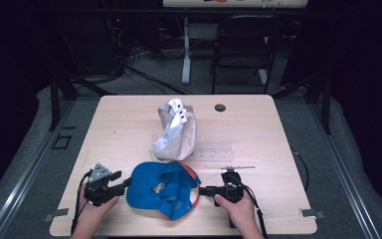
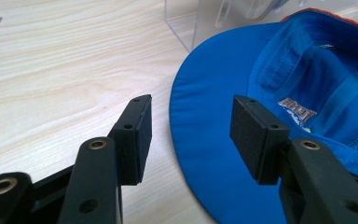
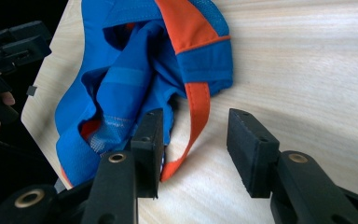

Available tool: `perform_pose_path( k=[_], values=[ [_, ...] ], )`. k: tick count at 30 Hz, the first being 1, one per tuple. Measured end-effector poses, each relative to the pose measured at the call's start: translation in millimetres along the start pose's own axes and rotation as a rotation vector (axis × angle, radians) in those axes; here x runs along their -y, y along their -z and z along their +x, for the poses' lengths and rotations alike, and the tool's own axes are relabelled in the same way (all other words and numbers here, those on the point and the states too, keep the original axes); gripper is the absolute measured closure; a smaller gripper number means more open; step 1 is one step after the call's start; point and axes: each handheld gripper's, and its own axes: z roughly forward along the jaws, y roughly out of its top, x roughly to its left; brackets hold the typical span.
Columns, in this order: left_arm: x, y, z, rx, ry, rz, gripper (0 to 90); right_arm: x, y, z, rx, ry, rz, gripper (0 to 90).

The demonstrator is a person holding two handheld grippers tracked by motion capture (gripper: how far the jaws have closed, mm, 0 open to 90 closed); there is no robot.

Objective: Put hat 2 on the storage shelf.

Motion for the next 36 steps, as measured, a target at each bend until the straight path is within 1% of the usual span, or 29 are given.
perform_pose_path(
  k=[1, 2, 3, 4, 8, 9, 10, 11, 12, 13, 14, 15, 16, 17, 18, 19, 20, 21, 23, 24, 25, 27, 29, 30, 31, 32, 33, 34, 36],
  values=[
    [0.8, 0.3, 0.9, -0.003, 0.000, -0.006, 49.2, -1.0, -2.0, -0.6, -0.004, -0.003, 0.001, 56.8],
    [1.8, 1.8, 1.5, -0.015, 0.009, 0.002, 49.2, -1.7, -3.6, -1.1, -0.013, -0.007, -0.001, 56.8],
    [3.3, 2.0, 2.3, -0.021, 0.017, -0.003, 49.2, -2.8, -5.3, -2.4, -0.022, -0.006, 0.006, 56.8],
    [4.0, 3.0, 3.2, -0.020, 0.019, 0.002, 49.2, -3.4, -6.9, -2.5, -0.027, -0.011, 0.008, 56.8],
    [8.3, 7.0, 5.9, -0.037, 0.037, 0.006, 49.2, -4.6, -12.7, -4.0, -0.031, -0.011, 0.015, 56.8],
    [9.6, 7.4, 6.4, -0.039, 0.042, -0.002, 49.3, -4.9, -14.4, -3.9, -0.029, -0.016, 0.012, 56.8],
    [10.4, 8.6, 7.0, -0.039, 0.044, 0.002, 49.2, -5.5, -15.8, -4.9, -0.034, -0.012, 0.017, 56.8],
    [11.4, 9.4, 7.4, -0.050, 0.041, 0.000, 49.2, -5.7, -18.2, -5.1, -0.040, -0.019, 0.011, 56.8],
    [12.5, 10.2, 7.7, -0.051, 0.045, -0.005, 49.2, -6.4, -19.1, -5.7, -0.042, -0.017, 0.021, 56.8],
    [12.9, 11.2, 8.3, -0.051, 0.043, 0.001, 49.2, -6.6, -21.4, -6.0, -0.055, -0.020, 0.021, 56.8],
    [13.8, 11.8, 8.7, -0.057, 0.047, -0.002, 49.2, -6.9, -22.0, -6.0, -0.054, -0.019, 0.033, 56.8],
    [14.4, 12.2, 9.3, -0.060, 0.048, -0.002, 49.2, -7.9, -21.6, -7.1, -0.029, 0.011, 0.062, 56.8],
    [14.4, 13.3, 9.8, -0.059, 0.049, 0.009, 49.3, -6.6, -25.7, -6.4, -0.065, -0.015, 0.047, 56.8],
    [15.1, 12.9, 10.0, -0.061, 0.052, -0.002, 49.2, -6.3, -26.6, -6.8, -0.069, -0.013, 0.059, 57.0],
    [15.3, 13.1, 10.4, -0.064, 0.052, -0.002, 49.2, -6.4, -26.8, -7.0, -0.075, -0.011, 0.080, 57.2],
    [15.6, 13.2, 10.7, -0.065, 0.052, -0.001, 49.3, -6.0, -27.1, -7.3, -0.092, -0.020, 0.091, 57.3],
    [15.6, 13.3, 10.8, -0.068, 0.053, 0.000, 49.2, -5.6, -26.7, -6.9, -0.080, -0.023, 0.099, 57.4],
    [15.5, 13.1, 10.8, -0.068, 0.056, -0.003, 49.2, -3.9, -28.3, -7.1, -0.110, -0.032, 0.086, 57.5],
    [15.3, 12.9, 10.8, -0.066, 0.054, -0.003, 49.2, -2.7, -27.3, -6.0, -0.108, -0.028, 0.091, 57.6],
    [15.2, 12.7, 10.7, -0.065, 0.054, 0.000, 49.2, -2.1, -26.7, -5.8, -0.115, -0.021, 0.098, 57.8],
    [14.8, 13.1, 10.5, -0.067, 0.052, 0.009, 49.2, -1.1, -26.2, -4.6, -0.119, -0.025, 0.099, 57.8],
    [14.5, 13.2, 10.3, -0.064, 0.050, 0.009, 49.2, 0.7, -24.5, -3.3, -0.148, -0.027, 0.099, 58.2],
    [14.4, 13.5, 10.4, -0.063, 0.049, 0.008, 49.2, 1.0, -22.9, -2.3, -0.160, -0.030, 0.099, 58.5],
    [14.4, 13.6, 10.6, -0.062, 0.049, 0.009, 49.2, 1.5, -21.8, -0.9, -0.172, -0.038, 0.089, 58.6],
    [14.4, 13.7, 10.7, -0.062, 0.049, 0.009, 49.2, 1.4, -20.7, -0.6, -0.182, -0.032, 0.086, 58.7],
    [15.0, 12.8, 10.7, -0.063, 0.052, -0.004, 49.2, 1.6, -19.7, -0.2, -0.197, -0.035, 0.084, 58.9],
    [15.0, 12.8, 10.7, -0.063, 0.052, -0.004, 49.2, 1.6, -19.7, -0.2, -0.197, -0.035, 0.084, 58.9],
    [15.1, 12.8, 11.0, -0.067, 0.051, -0.001, 49.2, 2.0, -17.9, 2.0, -0.209, -0.032, 0.061, 60.7],
    [15.4, 12.6, 11.8, -0.067, 0.050, 0.001, 49.2, 2.0, -16.2, 2.7, -0.209, -0.012, 0.061, 63.2]
  ],
)
